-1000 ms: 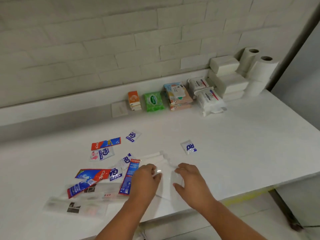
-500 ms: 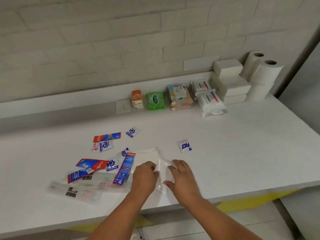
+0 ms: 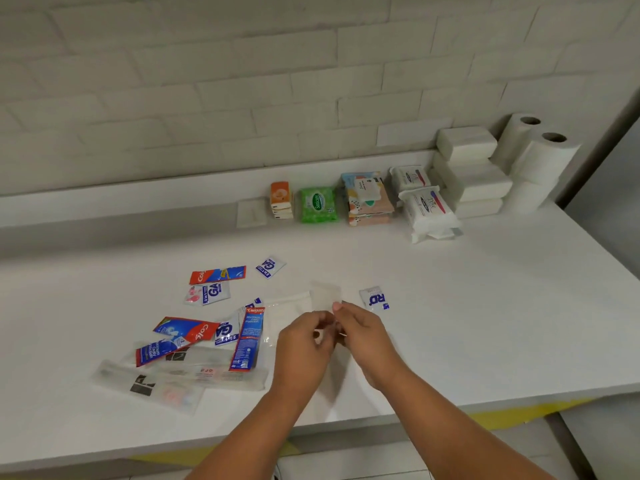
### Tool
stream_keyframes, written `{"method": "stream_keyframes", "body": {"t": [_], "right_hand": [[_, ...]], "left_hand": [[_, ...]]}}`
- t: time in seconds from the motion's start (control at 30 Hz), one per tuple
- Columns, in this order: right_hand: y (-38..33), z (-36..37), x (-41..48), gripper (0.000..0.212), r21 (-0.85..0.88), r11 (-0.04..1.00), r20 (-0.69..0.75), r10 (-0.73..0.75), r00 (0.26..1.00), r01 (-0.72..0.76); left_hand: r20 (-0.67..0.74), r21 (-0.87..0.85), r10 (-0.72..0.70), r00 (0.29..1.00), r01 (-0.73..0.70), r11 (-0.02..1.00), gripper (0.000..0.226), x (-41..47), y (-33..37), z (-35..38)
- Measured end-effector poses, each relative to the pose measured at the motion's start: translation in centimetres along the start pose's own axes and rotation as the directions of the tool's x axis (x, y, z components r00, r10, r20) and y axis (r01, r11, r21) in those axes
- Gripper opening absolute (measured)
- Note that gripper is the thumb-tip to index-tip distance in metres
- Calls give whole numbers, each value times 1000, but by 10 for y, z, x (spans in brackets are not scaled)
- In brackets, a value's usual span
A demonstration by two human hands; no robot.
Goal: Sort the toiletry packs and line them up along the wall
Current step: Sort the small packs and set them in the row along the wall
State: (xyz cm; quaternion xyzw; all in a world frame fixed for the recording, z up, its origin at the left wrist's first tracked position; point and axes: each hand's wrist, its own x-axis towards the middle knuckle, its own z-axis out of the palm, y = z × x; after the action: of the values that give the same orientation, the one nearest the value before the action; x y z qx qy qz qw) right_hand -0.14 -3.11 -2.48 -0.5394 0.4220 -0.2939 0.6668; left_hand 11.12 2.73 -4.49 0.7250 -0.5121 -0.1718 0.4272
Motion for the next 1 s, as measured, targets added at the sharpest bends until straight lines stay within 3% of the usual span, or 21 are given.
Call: {"method": "stream_keyframes", "body": {"t": [0.17, 0.3, 0.43, 0.53, 0.83, 0.9, 1.0], "right_hand": [[4, 4, 24, 33, -51, 998, -183, 33, 982, -44], [4, 15, 49, 33, 0, 998, -169, 57, 984, -57], [-8, 37, 73, 28, 9, 998, -162, 66, 984, -65], [-20, 60, 97, 24, 9, 998, -162, 60, 985, -59], [-50, 124, 195, 16, -11, 998, -233, 54, 971, -58], [-49, 138, 220, 22, -163, 987, -246, -25, 969, -16], [-46, 156, 251, 35, -478, 878, -192, -132, 972, 25]], "left_hand": [[72, -18, 33, 997, -31, 999, 21, 5, -10, -11], [-77, -90, -73, 994, 66, 994, 17, 30, -26, -35], [-8, -183, -228, 974, 223, 957, 20, 62, -41, -63], [60, -235, -272, 960, 279, 931, 9, 87, -60, -84], [46, -317, -356, 934, 351, 881, 7, 193, -121, -140], [27, -326, -374, 927, 362, 873, 10, 225, -137, -148], [26, -349, -417, 909, 399, 848, 14, 269, -158, -150]]}}
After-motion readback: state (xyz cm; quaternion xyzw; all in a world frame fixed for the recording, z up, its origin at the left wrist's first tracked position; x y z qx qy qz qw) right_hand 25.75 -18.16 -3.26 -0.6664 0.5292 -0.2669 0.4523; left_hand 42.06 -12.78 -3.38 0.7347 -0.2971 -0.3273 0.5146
